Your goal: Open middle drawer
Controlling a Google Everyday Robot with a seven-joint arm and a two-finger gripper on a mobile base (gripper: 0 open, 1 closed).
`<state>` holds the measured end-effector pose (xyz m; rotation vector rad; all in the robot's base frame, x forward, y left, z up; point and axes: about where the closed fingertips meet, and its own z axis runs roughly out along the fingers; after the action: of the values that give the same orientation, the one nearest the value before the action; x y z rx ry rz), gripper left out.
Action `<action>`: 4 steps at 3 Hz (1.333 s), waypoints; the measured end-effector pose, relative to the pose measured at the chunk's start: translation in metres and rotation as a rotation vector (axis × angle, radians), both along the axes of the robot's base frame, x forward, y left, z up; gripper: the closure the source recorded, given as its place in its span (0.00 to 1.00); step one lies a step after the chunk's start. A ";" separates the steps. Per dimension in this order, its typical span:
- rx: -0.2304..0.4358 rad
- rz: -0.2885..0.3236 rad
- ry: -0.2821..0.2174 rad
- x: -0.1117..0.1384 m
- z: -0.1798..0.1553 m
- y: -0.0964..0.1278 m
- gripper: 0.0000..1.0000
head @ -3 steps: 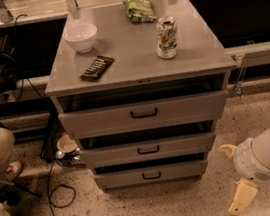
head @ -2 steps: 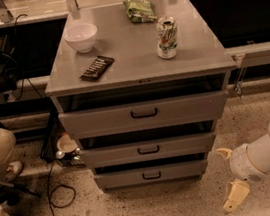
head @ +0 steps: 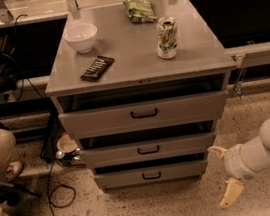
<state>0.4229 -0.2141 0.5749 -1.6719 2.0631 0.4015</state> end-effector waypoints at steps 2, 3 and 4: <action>-0.007 0.146 -0.126 0.059 -0.067 0.009 0.00; -0.031 0.186 -0.170 0.083 -0.095 0.020 0.00; -0.044 0.204 -0.196 0.095 -0.108 0.025 0.00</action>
Offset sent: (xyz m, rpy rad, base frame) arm 0.0960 0.0140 -0.1046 -0.0188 -0.1970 0.2126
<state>0.5177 -0.1890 0.4667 -1.8752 1.7801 0.2465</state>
